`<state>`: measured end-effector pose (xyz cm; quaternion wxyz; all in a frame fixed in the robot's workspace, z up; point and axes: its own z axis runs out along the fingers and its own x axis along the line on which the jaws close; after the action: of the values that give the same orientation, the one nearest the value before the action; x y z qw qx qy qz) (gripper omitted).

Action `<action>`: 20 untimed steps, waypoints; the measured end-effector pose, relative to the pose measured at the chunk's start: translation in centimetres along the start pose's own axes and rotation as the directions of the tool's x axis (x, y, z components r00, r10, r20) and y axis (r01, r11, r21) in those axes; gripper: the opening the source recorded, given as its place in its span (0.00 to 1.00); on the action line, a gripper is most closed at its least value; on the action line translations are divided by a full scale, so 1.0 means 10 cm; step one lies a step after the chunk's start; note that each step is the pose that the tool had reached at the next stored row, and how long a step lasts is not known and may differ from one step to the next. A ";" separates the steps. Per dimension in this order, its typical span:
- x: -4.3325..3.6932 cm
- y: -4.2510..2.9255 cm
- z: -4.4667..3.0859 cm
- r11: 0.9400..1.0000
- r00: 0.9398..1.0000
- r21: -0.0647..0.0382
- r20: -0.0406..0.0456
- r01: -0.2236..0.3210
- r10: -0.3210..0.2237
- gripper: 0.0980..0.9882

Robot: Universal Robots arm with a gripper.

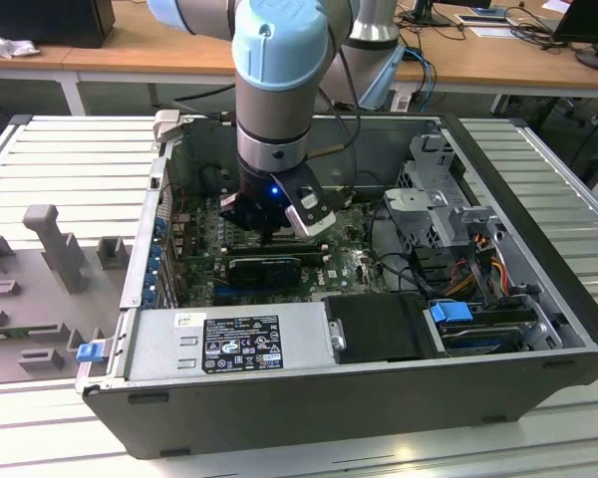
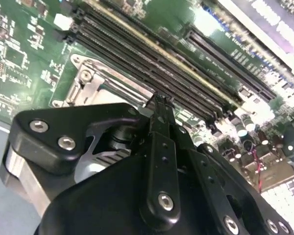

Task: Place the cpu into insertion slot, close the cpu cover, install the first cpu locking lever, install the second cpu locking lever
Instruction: 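Install the second cpu locking lever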

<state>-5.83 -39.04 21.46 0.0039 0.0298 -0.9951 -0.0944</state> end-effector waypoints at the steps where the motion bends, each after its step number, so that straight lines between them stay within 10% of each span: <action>1: 0.020 -0.009 0.001 1.000 1.000 -0.004 0.000 0.000 0.000 0.01; 7: 0.157 -0.034 0.035 1.000 1.000 -0.028 0.001 0.003 -0.003 0.01; 20: 0.169 -0.033 0.143 0.998 1.000 -0.065 0.004 0.004 -0.003 0.01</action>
<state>-7.51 -39.19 20.00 0.0031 0.0313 -0.9914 -0.1268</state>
